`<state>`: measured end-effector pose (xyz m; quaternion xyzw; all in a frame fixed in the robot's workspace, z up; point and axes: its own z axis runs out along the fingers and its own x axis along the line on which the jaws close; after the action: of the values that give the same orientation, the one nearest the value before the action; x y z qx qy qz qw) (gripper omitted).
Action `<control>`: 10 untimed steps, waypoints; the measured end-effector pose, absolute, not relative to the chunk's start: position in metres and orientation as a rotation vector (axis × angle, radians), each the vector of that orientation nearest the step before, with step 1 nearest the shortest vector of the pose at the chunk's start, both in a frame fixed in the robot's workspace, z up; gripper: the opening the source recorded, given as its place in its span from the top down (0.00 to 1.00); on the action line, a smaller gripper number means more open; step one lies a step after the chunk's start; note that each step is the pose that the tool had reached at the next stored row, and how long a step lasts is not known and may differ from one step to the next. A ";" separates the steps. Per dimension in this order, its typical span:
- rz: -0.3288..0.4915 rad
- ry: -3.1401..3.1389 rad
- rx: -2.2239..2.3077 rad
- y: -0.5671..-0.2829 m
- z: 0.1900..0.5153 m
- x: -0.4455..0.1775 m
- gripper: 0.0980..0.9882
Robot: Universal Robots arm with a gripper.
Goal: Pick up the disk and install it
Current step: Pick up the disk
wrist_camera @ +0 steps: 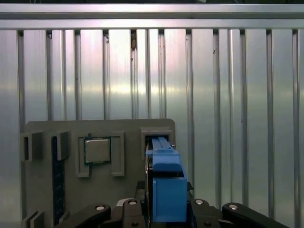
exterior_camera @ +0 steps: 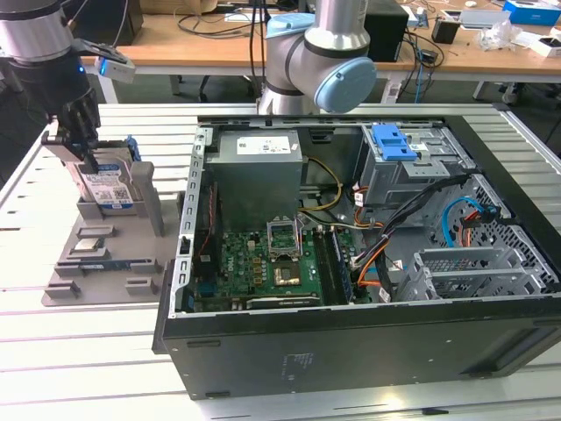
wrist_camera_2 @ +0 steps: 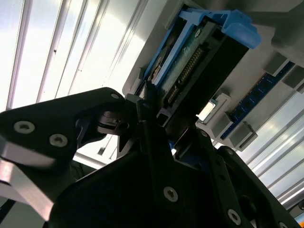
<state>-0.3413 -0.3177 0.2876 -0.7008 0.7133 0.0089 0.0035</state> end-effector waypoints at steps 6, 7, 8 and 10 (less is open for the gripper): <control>0.028 2.236 -2.197 -0.318 0.303 -0.341 0.70; 0.028 2.236 -2.197 -0.318 0.308 -0.341 0.70; 0.028 2.236 -2.197 -0.318 0.311 -0.341 0.70; 0.028 2.236 -2.197 -0.318 0.319 -0.341 0.70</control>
<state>-0.3414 -0.3177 0.3195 -0.7008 0.7133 0.0090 0.0031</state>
